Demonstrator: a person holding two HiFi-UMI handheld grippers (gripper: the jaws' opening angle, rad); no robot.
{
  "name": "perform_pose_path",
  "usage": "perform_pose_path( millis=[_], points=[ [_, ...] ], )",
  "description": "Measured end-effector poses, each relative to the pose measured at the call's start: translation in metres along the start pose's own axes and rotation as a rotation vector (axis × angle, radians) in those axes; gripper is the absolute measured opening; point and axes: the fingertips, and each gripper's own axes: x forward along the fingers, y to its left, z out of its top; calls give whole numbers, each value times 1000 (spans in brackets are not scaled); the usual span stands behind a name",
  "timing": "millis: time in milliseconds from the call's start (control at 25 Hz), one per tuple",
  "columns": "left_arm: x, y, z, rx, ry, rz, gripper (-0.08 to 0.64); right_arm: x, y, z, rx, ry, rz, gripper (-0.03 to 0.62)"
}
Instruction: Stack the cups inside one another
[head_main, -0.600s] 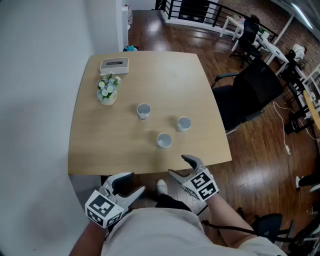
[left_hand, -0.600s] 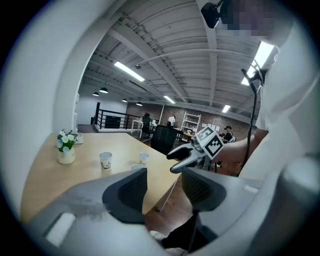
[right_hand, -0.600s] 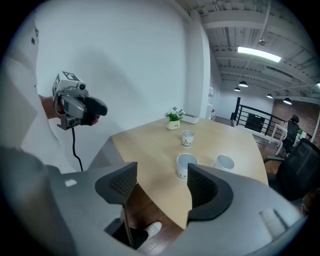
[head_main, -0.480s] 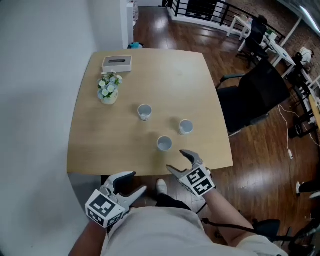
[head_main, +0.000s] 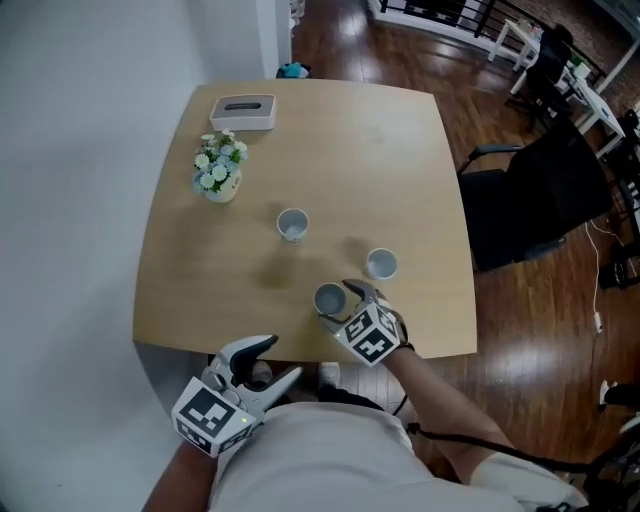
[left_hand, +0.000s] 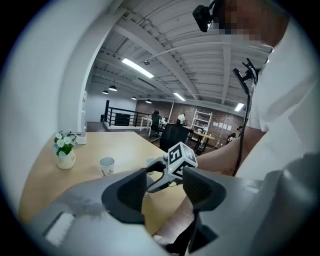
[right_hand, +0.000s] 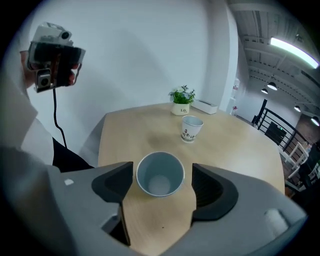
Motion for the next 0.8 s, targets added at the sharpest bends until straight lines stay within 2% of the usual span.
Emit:
perform_pose_path(
  millis=[160, 400, 640, 800],
  points=[
    [0, 16, 6, 9, 23, -19, 241, 23, 1, -8, -15, 54, 16, 365],
    [-7, 36, 12, 32, 36, -67, 241, 22, -4, -3, 27, 41, -33, 366],
    [-10, 43, 23, 63, 20, -125, 241, -27, -7, 28, 88, -23, -82, 366],
    [-2, 38, 28, 89, 0, -164, 240, -60, -25, 36, 126, -35, -119, 366]
  ],
)
